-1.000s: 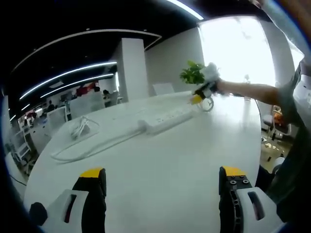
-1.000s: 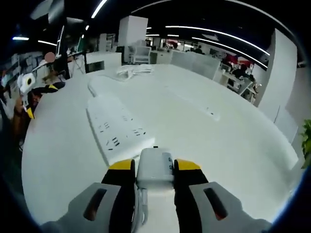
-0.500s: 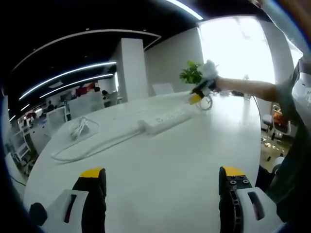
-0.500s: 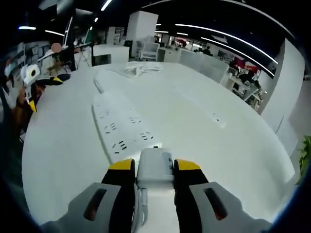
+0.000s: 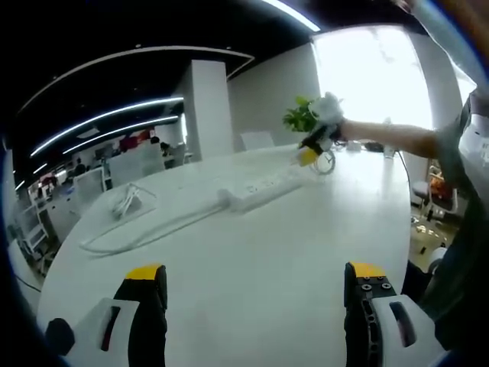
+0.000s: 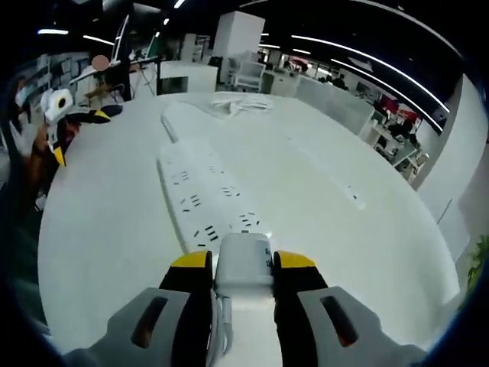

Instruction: Straighten the power strip on the desk, plug the charger into it

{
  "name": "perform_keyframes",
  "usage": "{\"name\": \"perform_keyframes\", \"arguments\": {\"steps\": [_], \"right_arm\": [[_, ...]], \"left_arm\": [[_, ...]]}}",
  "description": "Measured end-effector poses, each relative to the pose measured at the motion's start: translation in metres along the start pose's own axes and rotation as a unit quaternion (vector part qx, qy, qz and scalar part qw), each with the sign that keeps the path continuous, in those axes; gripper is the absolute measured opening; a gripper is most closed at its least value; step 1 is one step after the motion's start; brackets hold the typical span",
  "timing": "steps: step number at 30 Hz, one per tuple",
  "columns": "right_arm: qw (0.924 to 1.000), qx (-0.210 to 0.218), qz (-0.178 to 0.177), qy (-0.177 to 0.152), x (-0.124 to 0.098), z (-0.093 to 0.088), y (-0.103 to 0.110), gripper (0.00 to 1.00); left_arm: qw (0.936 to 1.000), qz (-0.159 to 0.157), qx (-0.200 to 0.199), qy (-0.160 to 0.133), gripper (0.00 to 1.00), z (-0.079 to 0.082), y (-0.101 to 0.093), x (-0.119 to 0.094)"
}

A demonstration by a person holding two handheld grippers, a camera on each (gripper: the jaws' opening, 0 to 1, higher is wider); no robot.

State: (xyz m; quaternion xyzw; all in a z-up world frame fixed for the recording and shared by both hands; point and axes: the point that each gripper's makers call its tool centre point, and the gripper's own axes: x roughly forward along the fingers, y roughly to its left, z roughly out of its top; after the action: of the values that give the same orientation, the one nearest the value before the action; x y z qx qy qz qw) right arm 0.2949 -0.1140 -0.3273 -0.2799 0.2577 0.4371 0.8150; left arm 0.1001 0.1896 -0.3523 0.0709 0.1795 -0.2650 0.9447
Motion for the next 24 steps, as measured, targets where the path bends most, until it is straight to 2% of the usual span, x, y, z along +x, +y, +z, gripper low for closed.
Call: {"name": "perform_keyframes", "arguments": {"steps": [11,24], "right_arm": [[0.9991,-0.037,0.02,0.011,-0.002,0.008,0.018,0.28],[0.9976,-0.058,0.033,0.021,0.002,0.011,0.025,0.28]], "left_arm": [[1.0,0.002,-0.002,0.001,1.0,-0.001,0.001,-0.001],[1.0,0.002,-0.003,0.0,1.0,-0.002,0.002,-0.002]]}}
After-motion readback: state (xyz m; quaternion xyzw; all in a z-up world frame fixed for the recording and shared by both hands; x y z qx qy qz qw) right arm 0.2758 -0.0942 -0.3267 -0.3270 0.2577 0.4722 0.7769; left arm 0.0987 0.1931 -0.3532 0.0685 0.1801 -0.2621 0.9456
